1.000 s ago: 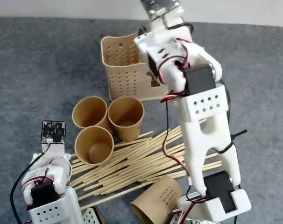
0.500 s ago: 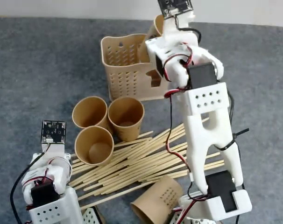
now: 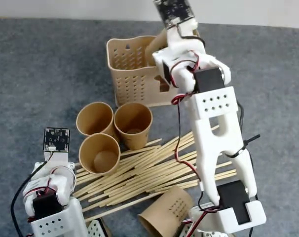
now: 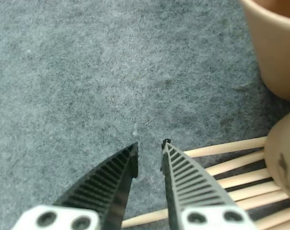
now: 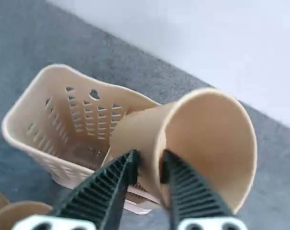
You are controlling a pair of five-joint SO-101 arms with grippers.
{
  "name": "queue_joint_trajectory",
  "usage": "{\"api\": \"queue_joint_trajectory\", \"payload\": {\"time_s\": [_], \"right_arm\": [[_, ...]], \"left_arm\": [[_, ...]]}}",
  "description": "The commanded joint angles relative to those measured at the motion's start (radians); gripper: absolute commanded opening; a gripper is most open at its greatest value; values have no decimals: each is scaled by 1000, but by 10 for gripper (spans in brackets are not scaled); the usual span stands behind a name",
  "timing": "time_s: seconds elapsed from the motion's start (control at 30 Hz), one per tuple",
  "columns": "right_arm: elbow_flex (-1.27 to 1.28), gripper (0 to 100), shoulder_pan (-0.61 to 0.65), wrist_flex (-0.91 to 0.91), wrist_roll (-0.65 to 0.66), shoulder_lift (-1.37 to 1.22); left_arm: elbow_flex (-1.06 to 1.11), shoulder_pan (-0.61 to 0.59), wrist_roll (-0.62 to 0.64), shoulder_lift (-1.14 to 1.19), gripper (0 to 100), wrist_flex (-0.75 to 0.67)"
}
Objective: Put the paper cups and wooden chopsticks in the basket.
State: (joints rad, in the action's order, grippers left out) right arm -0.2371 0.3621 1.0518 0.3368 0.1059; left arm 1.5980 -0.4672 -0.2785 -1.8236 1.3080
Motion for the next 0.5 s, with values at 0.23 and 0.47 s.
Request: {"api": "queue_joint_trajectory", "payload": {"time_s": [0.23,0.47], "right_arm": [[-25,26,35,-28,264,64],[-24,41,85,-28,321,62]], "left_arm": [[-8,-13,-5,-15,102,-11],[-8,-13,-5,-15,102,-11]]}}
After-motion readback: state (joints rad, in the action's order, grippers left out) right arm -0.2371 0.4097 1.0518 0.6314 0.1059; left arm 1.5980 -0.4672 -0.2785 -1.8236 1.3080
